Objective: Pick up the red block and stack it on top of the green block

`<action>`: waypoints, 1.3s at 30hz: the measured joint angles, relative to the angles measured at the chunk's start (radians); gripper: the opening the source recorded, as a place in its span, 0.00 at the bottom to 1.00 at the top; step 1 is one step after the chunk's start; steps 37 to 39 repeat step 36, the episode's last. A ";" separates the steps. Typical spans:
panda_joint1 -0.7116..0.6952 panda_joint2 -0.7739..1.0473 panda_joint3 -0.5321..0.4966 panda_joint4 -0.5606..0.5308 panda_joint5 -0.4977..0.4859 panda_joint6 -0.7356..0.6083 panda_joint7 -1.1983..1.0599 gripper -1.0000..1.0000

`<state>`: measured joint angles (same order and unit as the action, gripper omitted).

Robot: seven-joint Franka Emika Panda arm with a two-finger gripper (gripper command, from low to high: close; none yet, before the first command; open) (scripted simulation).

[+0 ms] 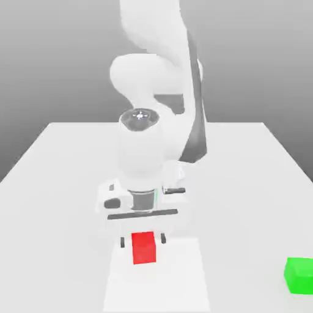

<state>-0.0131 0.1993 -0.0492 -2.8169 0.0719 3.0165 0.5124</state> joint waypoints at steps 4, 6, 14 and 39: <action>-0.008 0.017 0.009 0.002 0.002 0.014 -0.001 0.00; -0.003 -0.015 0.000 -0.002 -0.009 -0.014 0.006 0.00; 0.016 -0.214 0.015 0.015 -0.101 -0.229 0.065 0.00; 0.398 0.153 0.255 0.491 -0.226 -0.350 0.078 1.00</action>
